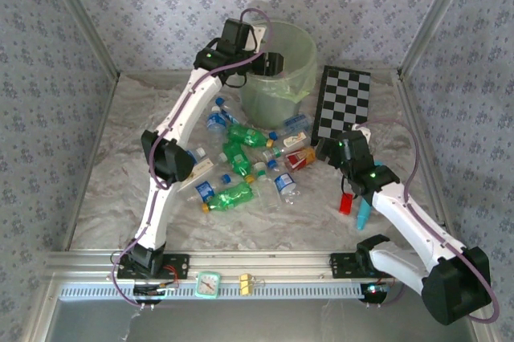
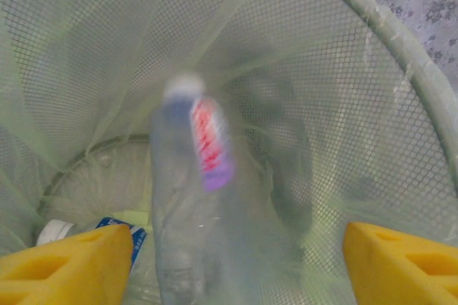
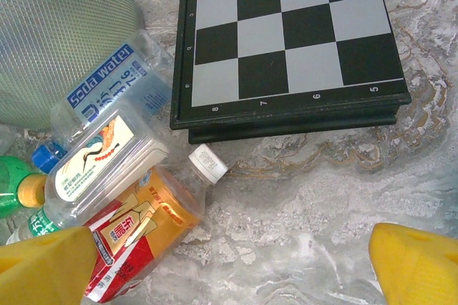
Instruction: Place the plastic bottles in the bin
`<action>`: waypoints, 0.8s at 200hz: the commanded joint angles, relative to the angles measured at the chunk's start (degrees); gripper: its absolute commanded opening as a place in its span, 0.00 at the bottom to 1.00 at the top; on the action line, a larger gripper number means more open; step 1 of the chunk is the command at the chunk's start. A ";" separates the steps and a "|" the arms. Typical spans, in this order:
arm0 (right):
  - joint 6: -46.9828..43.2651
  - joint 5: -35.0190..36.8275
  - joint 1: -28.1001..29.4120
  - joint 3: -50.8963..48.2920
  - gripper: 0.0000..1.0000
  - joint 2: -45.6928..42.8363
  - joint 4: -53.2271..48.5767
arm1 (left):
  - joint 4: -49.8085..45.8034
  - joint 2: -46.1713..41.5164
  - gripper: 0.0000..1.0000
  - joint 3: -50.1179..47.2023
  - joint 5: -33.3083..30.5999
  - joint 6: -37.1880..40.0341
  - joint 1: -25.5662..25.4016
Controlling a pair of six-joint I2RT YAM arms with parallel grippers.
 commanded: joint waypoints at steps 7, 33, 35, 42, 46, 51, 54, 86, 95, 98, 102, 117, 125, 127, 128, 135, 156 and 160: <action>1.18 0.28 -0.34 -0.43 1.00 -0.99 -0.93 | -0.08 -0.14 0.83 1.53 0.28 -1.41 -0.02; 1.24 -0.55 -0.42 -0.47 1.00 -0.64 -0.27 | 1.32 -2.59 0.85 1.57 1.55 -1.37 -0.19; 1.22 -0.63 -0.42 -0.47 1.00 -0.57 -0.20 | 1.36 -2.85 0.85 1.52 1.53 -1.29 -0.27; 2.23 -0.95 -0.42 -0.49 1.00 -0.38 0.16 | 1.65 -3.67 0.85 1.55 1.67 -1.09 -0.41; 2.72 -1.08 -0.42 -0.55 1.00 -0.24 0.36 | 1.77 -4.20 0.85 1.46 1.67 -0.94 -0.54; 3.13 -1.37 -0.42 -0.56 1.00 -0.06 0.52 | 1.88 -4.92 0.85 1.42 1.67 -0.70 -0.64; 3.47 -1.51 -0.42 -0.65 1.00 0.04 0.67 | 1.95 -5.31 0.85 1.32 1.67 -0.57 -0.73; 6.79 -3.30 -0.42 -1.27 1.00 1.59 3.19 | 5.51 -11.88 0.86 -4.61 1.49 0.78 -1.79; 8.01 -3.99 -0.42 -1.65 1.00 2.04 4.26 | 8.69 -14.70 0.86 -8.78 1.40 0.83 -2.04; 8.36 -4.23 -0.42 -1.81 1.00 2.20 4.63 | 9.79 -15.70 0.86 -10.51 1.35 0.87 -2.08; 8.97 -4.53 -0.42 -1.99 1.00 2.45 5.07 | 11.19 -16.98 0.86 -12.91 1.28 0.87 -2.08; 11.54 -5.10 -0.33 -2.60 1.00 3.42 6.24 | 17.53 -23.27 0.86 -22.98 0.40 0.78 -2.23; 12.97 -5.58 -0.29 -3.19 1.00 3.96 7.34 | 21.14 -26.62 0.86 -28.75 -0.74 0.78 -2.21; 13.49 -5.73 -0.24 -3.32 1.00 4.12 7.70 | 21.92 -27.51 0.87 -30.20 -1.02 0.78 -2.23; 13.75 -5.83 -0.24 -3.43 1.00 4.20 7.80 | 22.41 -27.95 0.87 -30.92 -1.08 0.78 -2.23; 14.91 -6.57 -0.25 -3.92 1.00 4.73 9.00 | 25.62 -31.10 0.87 -36.02 -2.59 0.83 -2.27; 17.20 -7.90 0.18 -4.42 1.00 7.25 11.46 | 34.88 -40.09 0.90 -51.82 -7.87 1.40 -2.25; 17.55 -7.82 0.42 -4.26 1.00 7.71 11.51 | 36.58 -41.76 0.91 -54.66 -9.09 1.40 -2.23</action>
